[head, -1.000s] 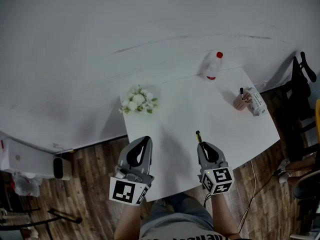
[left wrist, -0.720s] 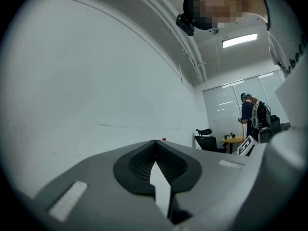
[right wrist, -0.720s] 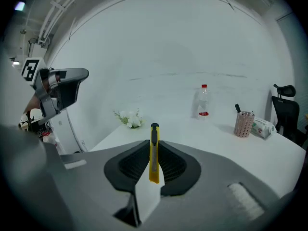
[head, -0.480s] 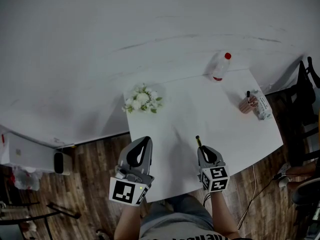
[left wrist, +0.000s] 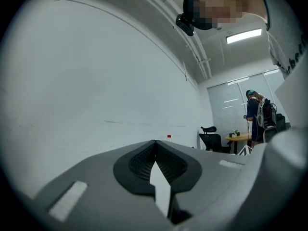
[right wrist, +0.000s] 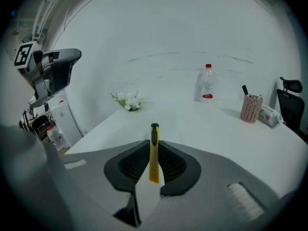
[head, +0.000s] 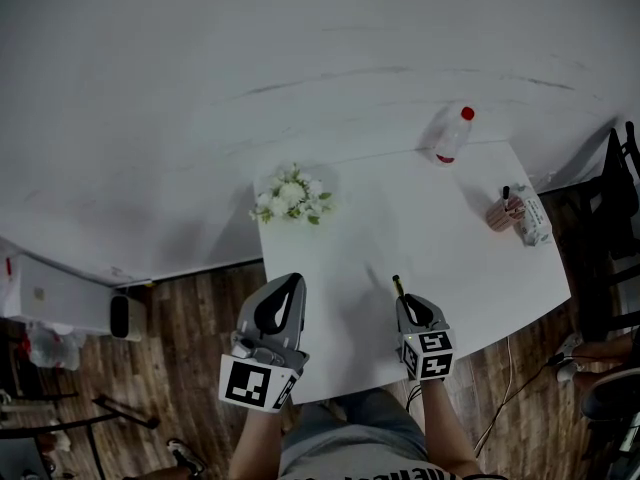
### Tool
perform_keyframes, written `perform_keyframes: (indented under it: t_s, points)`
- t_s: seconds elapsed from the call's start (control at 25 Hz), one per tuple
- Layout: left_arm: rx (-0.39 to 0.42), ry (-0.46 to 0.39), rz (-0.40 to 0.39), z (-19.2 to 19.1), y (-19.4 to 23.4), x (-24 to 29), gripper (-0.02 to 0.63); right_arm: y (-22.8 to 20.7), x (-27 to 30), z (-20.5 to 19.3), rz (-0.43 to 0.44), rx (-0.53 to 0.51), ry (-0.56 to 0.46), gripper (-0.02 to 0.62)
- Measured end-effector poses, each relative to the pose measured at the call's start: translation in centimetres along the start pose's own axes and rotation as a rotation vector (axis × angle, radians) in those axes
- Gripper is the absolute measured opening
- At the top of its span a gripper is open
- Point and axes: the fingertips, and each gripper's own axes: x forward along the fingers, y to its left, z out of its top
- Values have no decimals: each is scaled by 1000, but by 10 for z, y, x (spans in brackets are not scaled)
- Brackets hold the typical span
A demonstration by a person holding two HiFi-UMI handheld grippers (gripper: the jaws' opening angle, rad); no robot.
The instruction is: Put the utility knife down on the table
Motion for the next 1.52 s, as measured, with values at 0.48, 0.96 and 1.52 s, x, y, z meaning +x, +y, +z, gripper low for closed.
perform_keyframes:
  t_s: [0.48, 0.96, 1.52]
  points:
    - [5, 15, 31, -2, 4, -4, 9, -5, 17, -22, 5, -14, 91, 55]
    - [15, 31, 54, -3, 5, -12, 9, -6, 26, -40, 8, -29, 159, 55]
    - [20, 28, 62, -3, 6, -16, 9, -4, 32, -47, 3, -66, 205, 58]
